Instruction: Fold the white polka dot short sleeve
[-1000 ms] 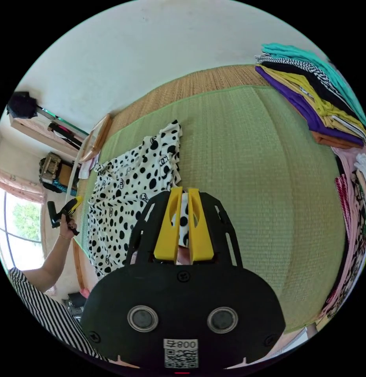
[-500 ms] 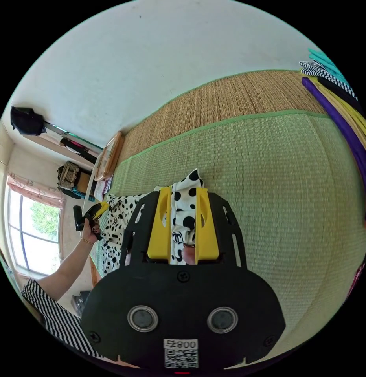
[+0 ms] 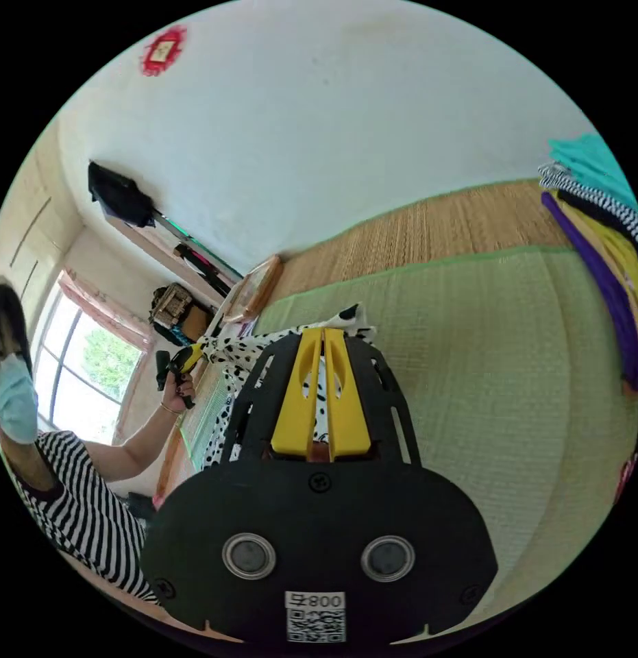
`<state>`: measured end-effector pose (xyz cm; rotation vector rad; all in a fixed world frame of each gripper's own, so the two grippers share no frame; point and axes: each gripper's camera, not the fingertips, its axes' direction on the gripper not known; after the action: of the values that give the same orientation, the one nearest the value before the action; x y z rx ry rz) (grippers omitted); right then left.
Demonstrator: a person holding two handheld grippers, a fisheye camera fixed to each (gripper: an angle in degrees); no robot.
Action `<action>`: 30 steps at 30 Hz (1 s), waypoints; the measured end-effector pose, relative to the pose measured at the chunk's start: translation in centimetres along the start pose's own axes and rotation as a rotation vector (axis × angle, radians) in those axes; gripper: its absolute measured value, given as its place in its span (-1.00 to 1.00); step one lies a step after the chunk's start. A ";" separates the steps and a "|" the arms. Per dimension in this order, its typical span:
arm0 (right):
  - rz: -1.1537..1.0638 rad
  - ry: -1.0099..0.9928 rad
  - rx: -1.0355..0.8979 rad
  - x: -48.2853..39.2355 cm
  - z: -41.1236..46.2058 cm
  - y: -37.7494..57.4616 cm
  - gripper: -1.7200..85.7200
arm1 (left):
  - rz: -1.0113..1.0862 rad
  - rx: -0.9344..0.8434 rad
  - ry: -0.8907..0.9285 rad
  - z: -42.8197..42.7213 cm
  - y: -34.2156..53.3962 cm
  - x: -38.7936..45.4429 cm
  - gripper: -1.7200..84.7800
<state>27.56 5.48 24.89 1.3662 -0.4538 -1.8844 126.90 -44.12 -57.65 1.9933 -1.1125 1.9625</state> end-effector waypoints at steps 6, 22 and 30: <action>0.012 -0.032 0.115 -1.2 -6.4 3.2 -0.95 | 0.029 0.003 -0.011 -2.0 -0.1 2.3 -0.91; 0.070 0.144 0.010 -0.1 -1.2 -5.8 -0.95 | -0.048 -0.115 -0.225 5.2 -10.8 0.0 -0.87; -0.017 0.219 -0.147 -1.6 0.6 -1.7 -0.87 | -0.045 -0.122 -0.164 3.5 -8.3 0.8 -0.79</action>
<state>26.66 7.64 25.02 1.4593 -0.1906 -1.7208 134.40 -40.41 -54.12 2.1258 -1.1796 1.6917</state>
